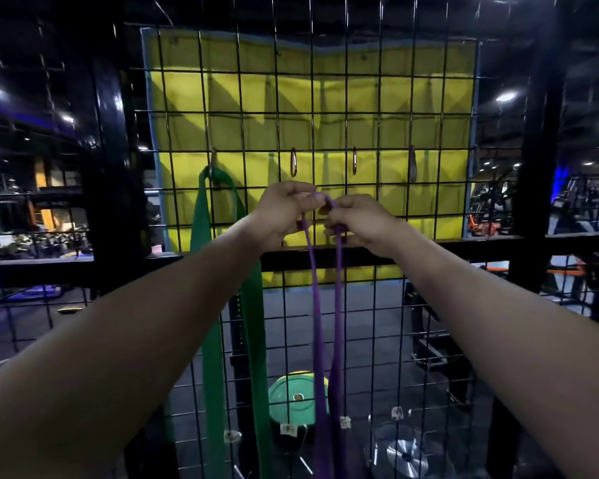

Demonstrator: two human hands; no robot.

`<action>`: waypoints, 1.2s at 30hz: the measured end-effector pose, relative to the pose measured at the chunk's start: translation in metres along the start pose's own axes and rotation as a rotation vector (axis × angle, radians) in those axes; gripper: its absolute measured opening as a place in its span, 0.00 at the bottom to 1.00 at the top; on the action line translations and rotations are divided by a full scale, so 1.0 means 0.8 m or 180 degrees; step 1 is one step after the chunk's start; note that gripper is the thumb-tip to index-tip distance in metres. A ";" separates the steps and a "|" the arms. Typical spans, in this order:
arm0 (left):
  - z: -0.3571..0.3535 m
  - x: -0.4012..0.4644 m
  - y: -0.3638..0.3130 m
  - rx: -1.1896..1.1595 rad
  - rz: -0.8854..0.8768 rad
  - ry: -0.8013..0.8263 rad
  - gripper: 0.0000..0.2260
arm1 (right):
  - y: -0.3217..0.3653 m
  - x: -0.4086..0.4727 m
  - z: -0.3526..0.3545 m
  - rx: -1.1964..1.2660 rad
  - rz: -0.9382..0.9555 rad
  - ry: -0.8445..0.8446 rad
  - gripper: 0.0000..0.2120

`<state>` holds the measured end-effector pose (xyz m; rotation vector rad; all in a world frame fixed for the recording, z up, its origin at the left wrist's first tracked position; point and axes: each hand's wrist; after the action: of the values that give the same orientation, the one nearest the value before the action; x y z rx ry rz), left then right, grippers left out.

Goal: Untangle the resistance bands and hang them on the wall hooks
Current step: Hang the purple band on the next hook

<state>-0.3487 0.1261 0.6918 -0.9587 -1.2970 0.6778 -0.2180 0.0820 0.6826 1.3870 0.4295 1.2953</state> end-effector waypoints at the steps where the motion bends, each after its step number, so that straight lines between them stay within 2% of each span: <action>1: 0.007 0.002 0.001 0.0236 0.0004 0.0093 0.14 | 0.001 0.000 0.005 0.0040 -0.0068 -0.0004 0.05; 4: 0.027 0.007 0.005 0.0869 -0.0016 0.0388 0.12 | 0.005 0.005 0.015 -0.0210 -0.0008 -0.0041 0.09; 7: 0.034 0.004 0.006 0.1050 0.0150 0.0723 0.11 | 0.012 0.013 0.015 -0.0298 0.0208 -0.0125 0.09; 10: 0.039 0.001 0.006 0.0599 0.0775 0.1185 0.09 | 0.018 0.022 0.015 0.0009 0.0362 -0.0168 0.09; 12: 0.045 0.005 0.007 0.0249 0.0913 0.1270 0.08 | 0.019 0.024 0.017 0.0145 0.0344 -0.0101 0.08; 14: 0.050 0.012 0.007 0.0251 0.0751 0.1190 0.06 | 0.017 0.024 0.018 0.0212 0.0267 0.0030 0.08; 17: 0.058 0.023 0.007 0.0769 0.0360 0.0990 0.02 | 0.013 0.019 0.019 0.0481 0.0029 0.0311 0.06; 19: 0.059 0.028 0.008 0.1117 0.0133 0.0815 0.05 | 0.013 0.018 0.020 0.0479 -0.0021 0.0391 0.08; 23: 0.049 0.032 0.013 0.1782 -0.0388 0.0149 0.07 | 0.015 0.019 0.013 -0.0759 0.0276 0.0169 0.12; 28: 0.040 0.039 0.018 0.1909 -0.0775 -0.0340 0.06 | 0.022 0.022 -0.002 -0.1663 0.0601 -0.0606 0.12; 30: 0.041 0.039 0.016 0.2061 -0.1035 -0.0501 0.07 | 0.023 0.019 -0.002 -0.2296 0.0870 -0.1065 0.12; 33: 0.045 0.038 0.013 0.2112 -0.1413 -0.0574 0.07 | 0.023 0.011 -0.004 -0.3213 0.1394 -0.1482 0.13; 36: 0.044 0.037 0.008 0.2037 -0.1483 -0.0332 0.06 | 0.025 0.011 -0.009 -0.3303 0.1666 -0.1509 0.12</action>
<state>-0.3774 0.1612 0.7005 -0.0948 -1.2177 0.7121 -0.2291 0.0862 0.7019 0.8420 -0.8835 1.2305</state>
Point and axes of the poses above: each hand's wrist, its own x-axis towards the middle knuckle, its own z-axis out of the back of the hand, y = z × x, and after that the axes turned 11 degrees about -y, right-handed
